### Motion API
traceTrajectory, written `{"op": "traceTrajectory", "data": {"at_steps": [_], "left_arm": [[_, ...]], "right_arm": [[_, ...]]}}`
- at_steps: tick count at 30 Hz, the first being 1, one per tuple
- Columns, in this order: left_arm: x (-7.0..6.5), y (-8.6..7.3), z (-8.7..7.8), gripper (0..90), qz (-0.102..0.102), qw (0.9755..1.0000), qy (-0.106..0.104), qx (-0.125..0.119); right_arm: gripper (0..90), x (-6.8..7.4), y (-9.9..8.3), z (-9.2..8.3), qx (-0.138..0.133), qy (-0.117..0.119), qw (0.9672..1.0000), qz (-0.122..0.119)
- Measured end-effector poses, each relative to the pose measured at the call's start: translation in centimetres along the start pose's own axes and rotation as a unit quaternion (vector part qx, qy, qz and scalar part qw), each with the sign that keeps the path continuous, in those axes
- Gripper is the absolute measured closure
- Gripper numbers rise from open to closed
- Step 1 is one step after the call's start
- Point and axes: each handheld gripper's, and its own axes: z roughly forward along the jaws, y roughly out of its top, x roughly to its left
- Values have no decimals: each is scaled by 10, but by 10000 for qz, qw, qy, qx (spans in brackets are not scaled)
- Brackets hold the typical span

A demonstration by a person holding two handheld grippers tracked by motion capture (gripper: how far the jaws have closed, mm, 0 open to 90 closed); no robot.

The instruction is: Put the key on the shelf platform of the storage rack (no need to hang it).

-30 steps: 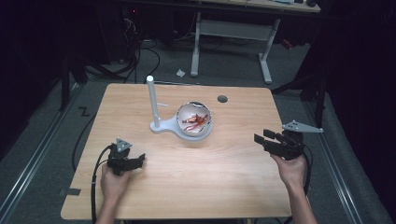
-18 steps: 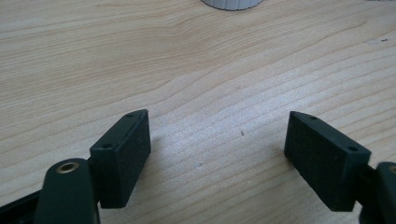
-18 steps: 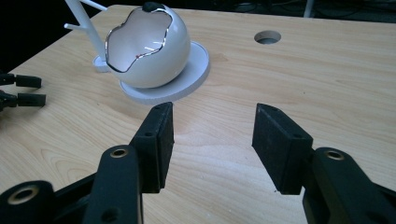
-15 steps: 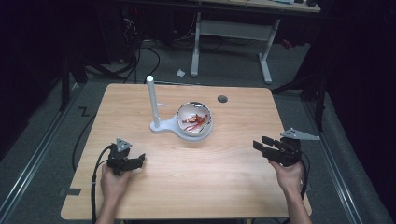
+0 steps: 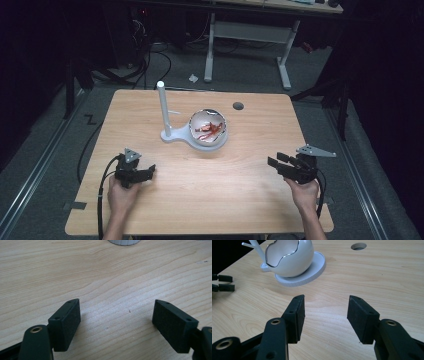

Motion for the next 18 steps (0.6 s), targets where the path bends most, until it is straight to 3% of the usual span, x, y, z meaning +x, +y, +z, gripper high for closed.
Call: {"op": "traceTrajectory", "data": {"at_steps": [13, 18], "left_arm": [[0, 0, 0, 231, 0, 10000, -1, 3], [0, 0, 0, 231, 0, 10000, 0, -2]], "right_arm": [[476, -7, -20, 16, 74, -37, 9997, 211], [466, -8, -25, 23, 176, -129, 9996, 157]]}}
